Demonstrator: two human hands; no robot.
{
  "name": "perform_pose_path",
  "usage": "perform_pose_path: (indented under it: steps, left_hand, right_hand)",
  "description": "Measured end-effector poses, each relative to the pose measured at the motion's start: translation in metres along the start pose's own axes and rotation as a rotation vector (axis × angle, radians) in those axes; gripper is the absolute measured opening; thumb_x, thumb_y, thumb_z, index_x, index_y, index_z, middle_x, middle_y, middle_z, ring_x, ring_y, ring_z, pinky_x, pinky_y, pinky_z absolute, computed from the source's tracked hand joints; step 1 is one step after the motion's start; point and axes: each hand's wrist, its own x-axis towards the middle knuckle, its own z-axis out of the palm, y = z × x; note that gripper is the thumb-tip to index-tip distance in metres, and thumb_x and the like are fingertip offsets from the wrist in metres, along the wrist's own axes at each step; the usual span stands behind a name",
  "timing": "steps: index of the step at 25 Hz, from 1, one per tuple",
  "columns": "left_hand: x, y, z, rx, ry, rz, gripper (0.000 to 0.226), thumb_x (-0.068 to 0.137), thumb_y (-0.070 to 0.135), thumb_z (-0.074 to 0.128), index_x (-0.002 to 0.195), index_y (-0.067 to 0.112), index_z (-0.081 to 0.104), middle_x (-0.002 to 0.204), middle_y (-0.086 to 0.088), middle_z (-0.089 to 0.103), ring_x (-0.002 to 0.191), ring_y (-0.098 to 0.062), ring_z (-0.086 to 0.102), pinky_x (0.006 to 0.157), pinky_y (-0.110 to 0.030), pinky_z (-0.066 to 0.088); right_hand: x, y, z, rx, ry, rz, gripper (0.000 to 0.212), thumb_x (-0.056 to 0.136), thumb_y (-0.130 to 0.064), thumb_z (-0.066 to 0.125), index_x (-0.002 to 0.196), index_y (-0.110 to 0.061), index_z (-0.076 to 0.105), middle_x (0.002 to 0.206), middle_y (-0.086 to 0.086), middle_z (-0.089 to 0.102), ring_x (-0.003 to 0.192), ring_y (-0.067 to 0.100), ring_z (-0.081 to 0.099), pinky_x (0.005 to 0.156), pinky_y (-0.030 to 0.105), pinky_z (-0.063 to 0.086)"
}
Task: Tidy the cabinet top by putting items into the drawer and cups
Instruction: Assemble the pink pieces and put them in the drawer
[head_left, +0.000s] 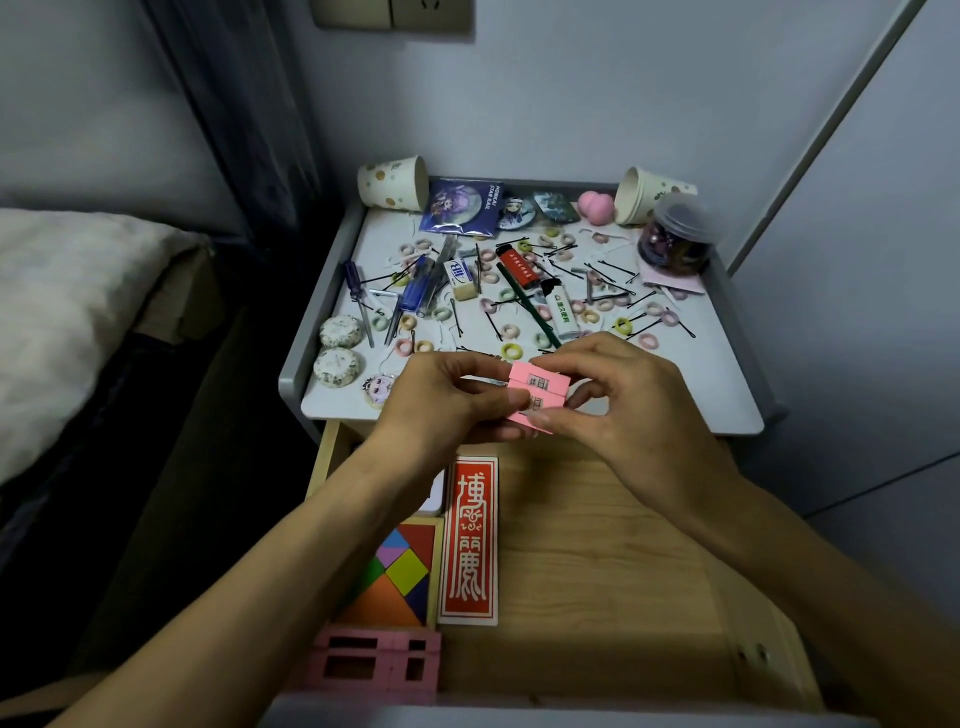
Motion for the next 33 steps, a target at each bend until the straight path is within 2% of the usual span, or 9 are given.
perform_pose_path:
  steps: [4,7,12,16,22,28,33]
  left_hand:
    - [0.001,0.002,-0.005,0.036,0.014,-0.008,0.013,0.084,-0.002,0.068,0.097,-0.001,0.068,0.080,-0.015,0.075,0.063,-0.021,0.072,0.064,-0.026,0.060]
    - [0.000,0.002,-0.007,0.047,0.022,-0.016,0.010,0.084,-0.002,0.068,0.094,0.001,0.068,0.079,-0.015,0.075,0.062,-0.021,0.072,0.064,-0.027,0.061]
    - [-0.003,0.003,-0.011,0.052,0.021,-0.033,0.008,0.084,-0.004,0.067,0.091,0.000,0.069,0.078,-0.015,0.075,0.061,-0.021,0.072,0.059,-0.023,0.060]
    - [-0.008,0.000,-0.019,0.069,0.014,-0.065,0.010,0.084,-0.004,0.067,0.094,-0.004,0.068,0.079,-0.015,0.075,0.064,-0.023,0.073,0.055,-0.020,0.057]
    - [-0.014,-0.002,-0.034,0.136,-0.047,-0.119,0.015,0.085,-0.005,0.067,0.100,-0.001,0.067,0.083,-0.019,0.075,0.065,-0.025,0.072,0.060,-0.025,0.061]
    - [-0.022,-0.002,-0.049,0.265,-0.138,-0.167,0.018,0.087,-0.001,0.067,0.105,-0.001,0.067,0.089,-0.017,0.075,0.072,-0.027,0.071,0.067,-0.029,0.060]
    - [-0.020,-0.008,-0.053,0.286,-0.159,-0.171,0.026,0.084,-0.004,0.069,0.109,-0.005,0.065,0.089,-0.021,0.074,0.062,-0.025,0.070,0.060,-0.027,0.060]
  right_hand:
    - [-0.001,0.003,0.001,-0.112,-0.062,-0.067,0.061,0.072,-0.020,0.084,0.128,-0.012,0.063,0.115,-0.001,0.060,0.102,0.008,0.057,0.079,0.005,0.046]
    - [-0.004,0.004,0.003,-0.210,-0.112,-0.146,0.065,0.073,-0.021,0.084,0.131,-0.008,0.059,0.113,0.004,0.060,0.105,0.014,0.058,0.080,0.011,0.047]
    - [-0.008,0.002,0.007,-0.302,-0.062,-0.220,0.063,0.074,-0.021,0.083,0.129,-0.005,0.059,0.112,0.007,0.064,0.103,0.016,0.062,0.080,0.016,0.049]
    - [-0.013,0.001,0.015,-0.300,-0.083,-0.244,0.056,0.077,-0.028,0.078,0.125,-0.005,0.062,0.112,0.007,0.066,0.100,0.015,0.064,0.082,0.019,0.052]
    - [-0.018,-0.006,0.026,-0.307,-0.082,-0.286,0.054,0.078,-0.037,0.068,0.121,-0.004,0.065,0.103,0.007,0.069,0.089,0.018,0.067,0.073,0.030,0.059]
    - [-0.030,-0.011,0.043,-0.207,-0.087,-0.243,0.055,0.075,-0.030,0.078,0.123,-0.007,0.065,0.105,0.003,0.069,0.090,0.010,0.064,0.076,0.020,0.057]
    - [-0.038,-0.013,0.049,-0.154,-0.074,-0.176,0.055,0.073,-0.033,0.078,0.122,-0.010,0.066,0.104,-0.001,0.069,0.086,0.007,0.064,0.076,0.020,0.057]
